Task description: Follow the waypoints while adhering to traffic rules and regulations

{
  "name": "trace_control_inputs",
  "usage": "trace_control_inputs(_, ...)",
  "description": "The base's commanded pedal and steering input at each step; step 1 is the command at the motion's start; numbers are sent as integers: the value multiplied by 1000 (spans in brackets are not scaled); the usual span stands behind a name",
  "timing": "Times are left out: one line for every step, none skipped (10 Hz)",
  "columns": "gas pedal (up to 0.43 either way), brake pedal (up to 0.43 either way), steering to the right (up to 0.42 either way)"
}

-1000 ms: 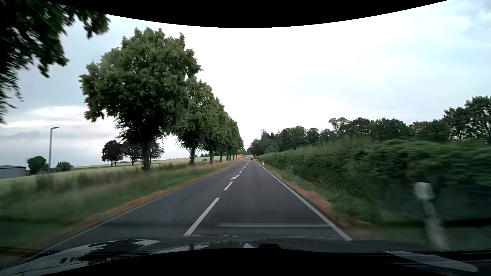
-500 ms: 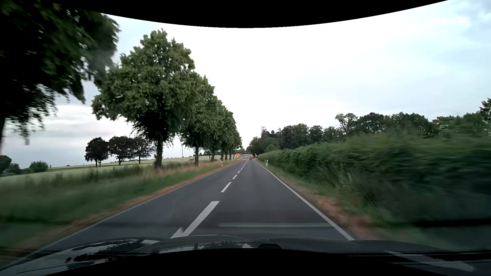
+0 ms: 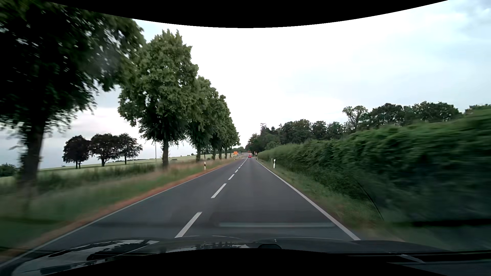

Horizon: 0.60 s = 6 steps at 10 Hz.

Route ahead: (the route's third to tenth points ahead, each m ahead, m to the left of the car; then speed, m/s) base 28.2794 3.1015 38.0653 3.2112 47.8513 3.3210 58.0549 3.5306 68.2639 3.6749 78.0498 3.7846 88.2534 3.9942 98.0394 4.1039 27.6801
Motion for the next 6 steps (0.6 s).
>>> trace_control_inputs(0, 0, -6)
trace_control_inputs(0, 0, -8)
trace_control_inputs(0, 0, -3)
trace_control_inputs(0, 0, 0)
trace_control_inputs(0, 0, 1)
trace_control_inputs(0, 0, 0)
